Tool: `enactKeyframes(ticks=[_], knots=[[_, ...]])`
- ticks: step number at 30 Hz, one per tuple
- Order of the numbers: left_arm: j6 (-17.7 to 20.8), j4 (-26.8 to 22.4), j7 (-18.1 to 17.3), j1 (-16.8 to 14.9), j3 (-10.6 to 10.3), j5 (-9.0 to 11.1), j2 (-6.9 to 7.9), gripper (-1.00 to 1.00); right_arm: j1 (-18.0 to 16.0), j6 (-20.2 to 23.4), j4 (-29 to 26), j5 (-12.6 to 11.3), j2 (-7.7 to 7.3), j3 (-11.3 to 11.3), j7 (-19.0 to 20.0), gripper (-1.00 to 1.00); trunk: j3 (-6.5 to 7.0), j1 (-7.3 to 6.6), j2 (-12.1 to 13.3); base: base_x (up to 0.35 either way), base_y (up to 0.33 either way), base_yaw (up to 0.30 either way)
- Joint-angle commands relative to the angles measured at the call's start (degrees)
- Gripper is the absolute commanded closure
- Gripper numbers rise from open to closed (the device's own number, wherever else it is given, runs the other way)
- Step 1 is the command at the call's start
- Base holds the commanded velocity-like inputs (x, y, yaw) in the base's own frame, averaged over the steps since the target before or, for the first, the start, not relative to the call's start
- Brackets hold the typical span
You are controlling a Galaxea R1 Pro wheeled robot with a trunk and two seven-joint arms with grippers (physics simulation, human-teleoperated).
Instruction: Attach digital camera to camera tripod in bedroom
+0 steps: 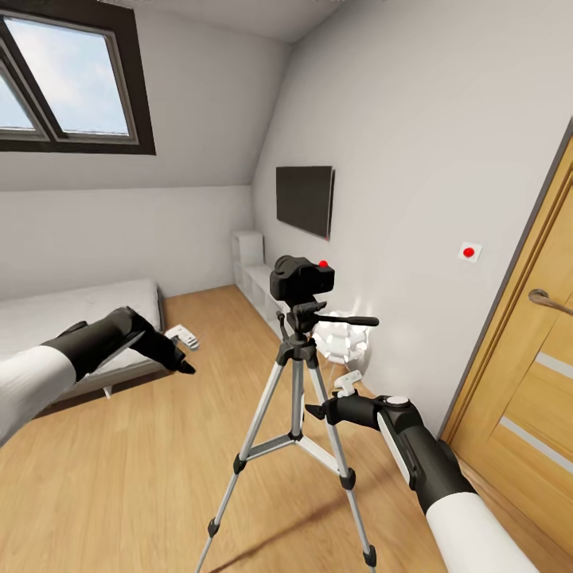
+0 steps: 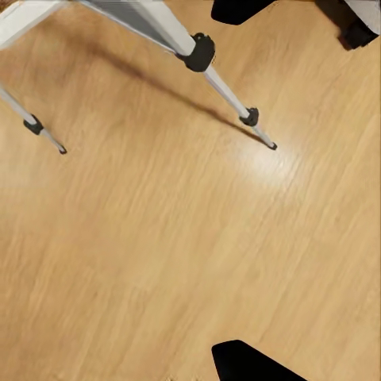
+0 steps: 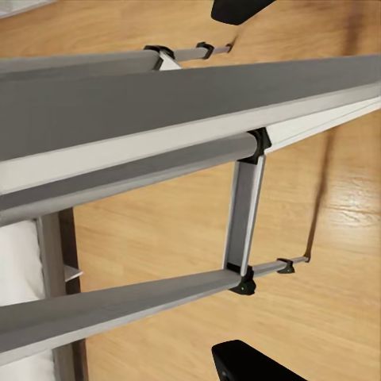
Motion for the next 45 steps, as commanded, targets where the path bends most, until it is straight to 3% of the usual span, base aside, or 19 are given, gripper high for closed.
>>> enactKeyframes(ticks=[1, 2, 3, 5, 10, 14, 17, 19, 21, 26, 29, 45], knots=[[-1.22, 1.24, 2.09, 0.76, -0.33, 2.00, -0.02, -1.00, -0.06, 0.15, -0.06, 0.60, 0.04, -0.08, 0.40, -1.00, -0.11, 0.04, -0.15, 0.000, 0.000, 0.000], [-1.91, 1.89, 3.05, 1.21, -0.36, 2.72, -0.07, -1.00, -0.06, 0.15, -0.05, 0.61, 0.04, -0.08, 0.39, -1.00, -0.08, 0.04, -0.15, 0.000, 0.000, 0.000], [-4.32, 4.13, 6.60, 3.35, -0.43, 5.85, -0.33, -1.00, -0.06, 0.15, -0.01, 0.61, 0.04, -0.03, 0.34, -1.00, -0.06, 0.04, -0.15, 0.000, 0.000, 0.000], [-6.12, 5.56, 8.86, 5.32, -0.43, 8.56, -0.54, -1.00, -0.06, 0.15, -0.03, 0.61, 0.01, -0.01, 0.33, -1.00, -0.03, 0.04, -0.15, 0.000, 0.000, 0.000], [-11.08, 9.15, 12.86, 8.64, -0.46, 13.66, -1.15, -1.00, -0.06, 0.21, -0.01, 0.61, -0.06, 0.05, 0.32, -1.00, -0.01, 0.04, -0.15, 0.000, 0.000, 0.000], [-14.10, 11.97, 15.64, 10.48, -0.44, 16.58, -2.65, -1.00, -0.06, 0.22, -0.02, 0.61, -0.10, 0.03, 0.31, -1.00, 0.00, 0.04, -0.15, 0.000, 0.000, 0.000], [-15.84, 15.54, 19.82, 11.62, -0.36, 19.77, -5.89, -1.00, -0.06, 0.23, -0.06, 0.61, -0.12, 0.02, 0.31, -1.00, 0.00, 0.04, -0.15, 0.000, 0.000, 0.000], [-16.94, 19.14, 23.17, 12.27, -0.37, 23.12, -9.70, -1.00, -0.06, 0.24, -0.08, 0.61, -0.11, -0.01, 0.31, -1.00, 0.00, 0.04, -0.15, 0.000, 0.000, 0.000], [-17.63, 20.87, 24.22, 12.52, -0.38, 24.33, -11.67, -1.00, -0.06, 0.24, -0.12, 0.61, -0.12, -0.06, 0.36, -1.00, 0.00, 0.04, -0.15, 0.000, 0.000, 0.000], [-18.48, 22.55, 25.14, 12.80, -0.42, 25.40, -14.25, -1.00, -0.06, 0.24, -0.16, 0.61, -0.21, -0.18, 0.41, -1.00, 0.00, 0.04, -0.15, 0.000, 0.000, 0.000], [-18.65, 22.79, 25.27, 12.88, -0.44, 25.59, -14.94, -1.00, -0.06, 0.24, -0.20, 0.57, -0.29, -0.21, 0.49, -1.00, 0.00, 0.04, -0.15, 0.000, 0.000, 0.000], [-22.73, 23.20, 28.71, 17.44, -0.28, 25.91, -15.56, -1.00, -0.06, 0.38, -1.89, 0.52, -0.56, -0.08, 0.84, -1.00, 0.28, 0.04, -0.15, 0.000, 0.000, 0.000]])
